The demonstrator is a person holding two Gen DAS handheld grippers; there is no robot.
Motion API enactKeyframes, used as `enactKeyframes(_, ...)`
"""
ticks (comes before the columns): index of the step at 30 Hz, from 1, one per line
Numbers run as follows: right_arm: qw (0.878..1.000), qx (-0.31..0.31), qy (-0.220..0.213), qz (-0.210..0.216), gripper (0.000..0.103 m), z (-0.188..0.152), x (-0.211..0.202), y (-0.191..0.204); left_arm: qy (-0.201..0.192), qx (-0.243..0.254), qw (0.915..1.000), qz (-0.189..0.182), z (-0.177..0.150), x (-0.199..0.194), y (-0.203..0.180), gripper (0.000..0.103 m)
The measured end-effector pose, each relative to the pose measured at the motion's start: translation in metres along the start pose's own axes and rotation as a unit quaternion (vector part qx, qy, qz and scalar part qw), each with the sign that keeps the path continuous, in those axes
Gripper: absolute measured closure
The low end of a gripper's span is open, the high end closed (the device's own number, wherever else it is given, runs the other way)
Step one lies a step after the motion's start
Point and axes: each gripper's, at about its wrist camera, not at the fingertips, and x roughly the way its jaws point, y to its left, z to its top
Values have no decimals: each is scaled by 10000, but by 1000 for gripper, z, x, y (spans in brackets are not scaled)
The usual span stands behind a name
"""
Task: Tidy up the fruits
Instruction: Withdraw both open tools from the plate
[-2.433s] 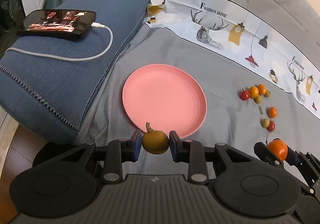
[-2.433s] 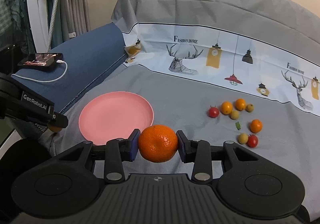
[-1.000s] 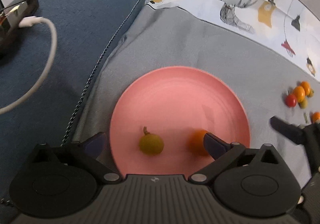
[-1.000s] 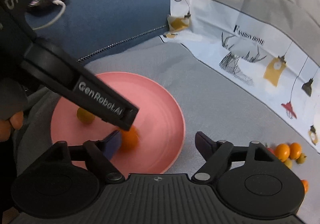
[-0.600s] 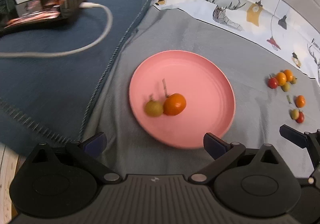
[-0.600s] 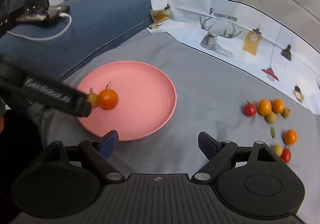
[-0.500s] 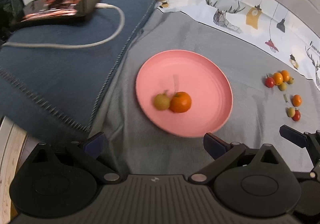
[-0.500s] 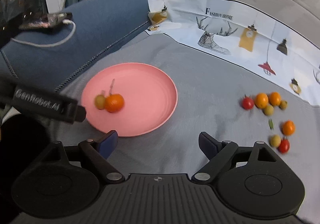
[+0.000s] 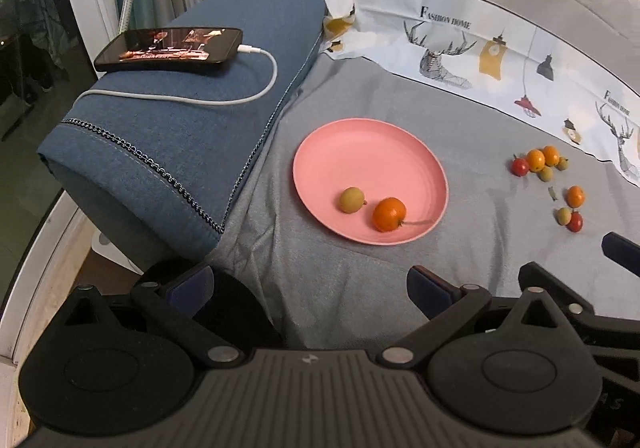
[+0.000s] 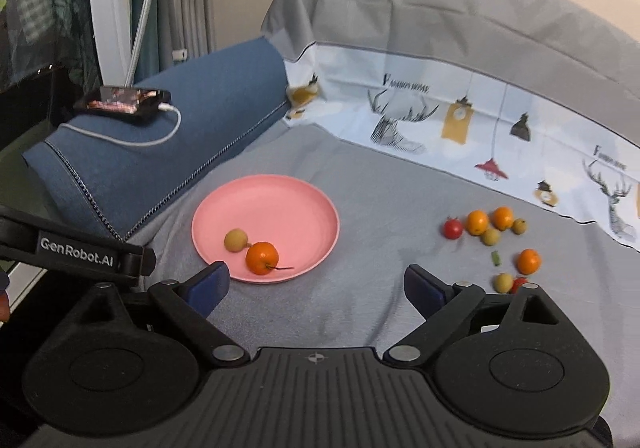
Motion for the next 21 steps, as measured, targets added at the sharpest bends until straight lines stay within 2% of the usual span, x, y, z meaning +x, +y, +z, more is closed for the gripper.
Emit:
enactKeyframes(9, 9996, 182, -236, -33, 7, -7, -27, -3, -267, 204, 9994, -21, -12, -23, -14, 0)
enactKeyframes(21, 9993, 196, -323, -61, 6, -7, -33, 0, -271, 214, 9994, -22, -13, -24, -13, 0)
